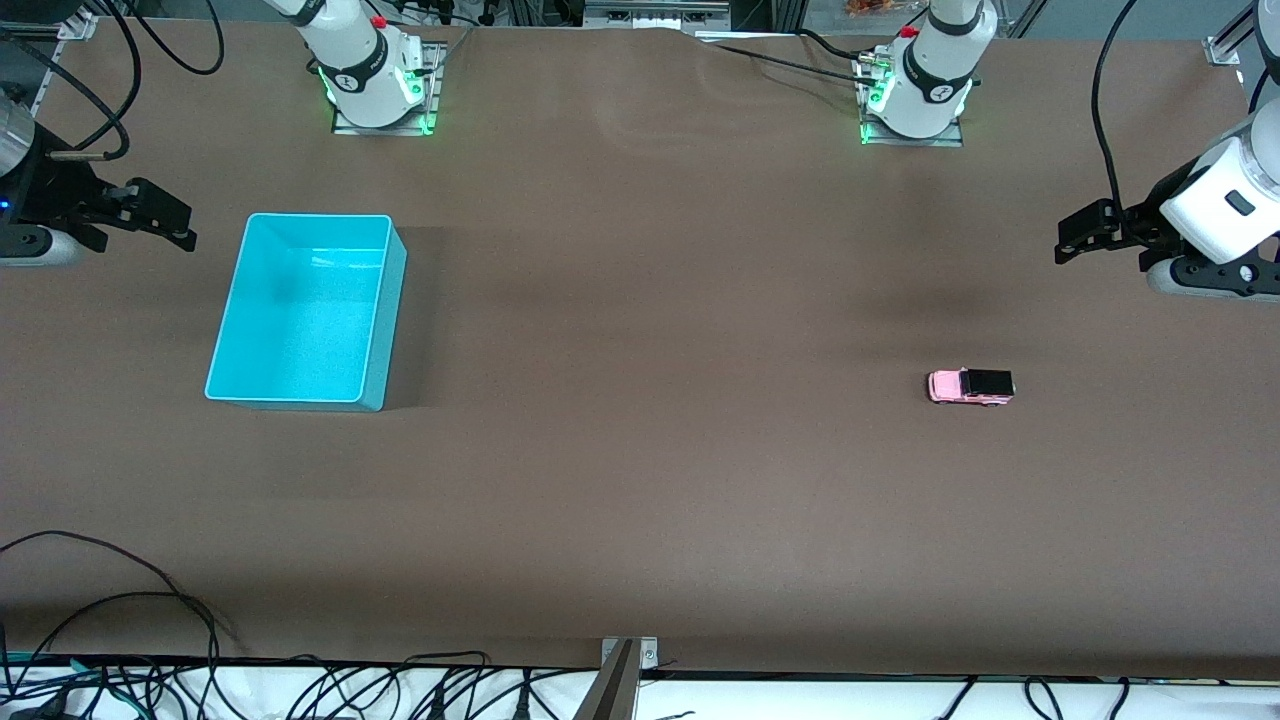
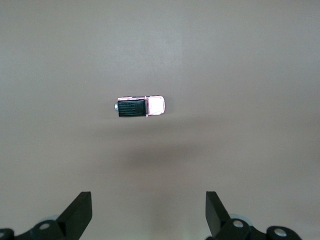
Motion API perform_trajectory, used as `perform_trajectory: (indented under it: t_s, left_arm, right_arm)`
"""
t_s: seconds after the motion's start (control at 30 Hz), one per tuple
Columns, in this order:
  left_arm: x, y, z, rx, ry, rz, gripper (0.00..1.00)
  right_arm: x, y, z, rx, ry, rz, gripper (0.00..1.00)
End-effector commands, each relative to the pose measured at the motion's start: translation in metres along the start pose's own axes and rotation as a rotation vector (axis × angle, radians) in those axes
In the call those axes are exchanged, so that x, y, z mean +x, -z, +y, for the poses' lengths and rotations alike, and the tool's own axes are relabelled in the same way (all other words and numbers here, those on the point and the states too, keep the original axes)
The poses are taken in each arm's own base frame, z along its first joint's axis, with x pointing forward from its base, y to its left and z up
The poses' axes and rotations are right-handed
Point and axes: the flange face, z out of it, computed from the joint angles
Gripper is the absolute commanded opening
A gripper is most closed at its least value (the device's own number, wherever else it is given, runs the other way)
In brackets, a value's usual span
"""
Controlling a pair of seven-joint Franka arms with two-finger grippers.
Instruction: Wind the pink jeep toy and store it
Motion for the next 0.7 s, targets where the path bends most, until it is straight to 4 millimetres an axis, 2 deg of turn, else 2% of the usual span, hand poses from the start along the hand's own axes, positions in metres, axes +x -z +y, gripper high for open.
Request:
perform_trajectory:
  t_s: [0.0,0.23,0.67]
  left_arm:
    - [-0.0021,0.0056,0.0035,-0.016,-0.008,-0.014,1.0]
    - [-0.0023,0.0057,0.001,-0.016,-0.005,-0.014,1.0]
    - [-0.002,0.0056,0.0078,-0.015,-0.017,-0.014,1.0]
  right_arm:
    - [-0.0043,0.005,0.0003,-0.006,0.01,-0.002,1.0]
    - [-0.0043,0.005,0.0003,-0.006,0.01,-0.002,1.0]
    - [-0.0043,0.005,-0.0005,-0.006,0.011,-0.002,1.0]
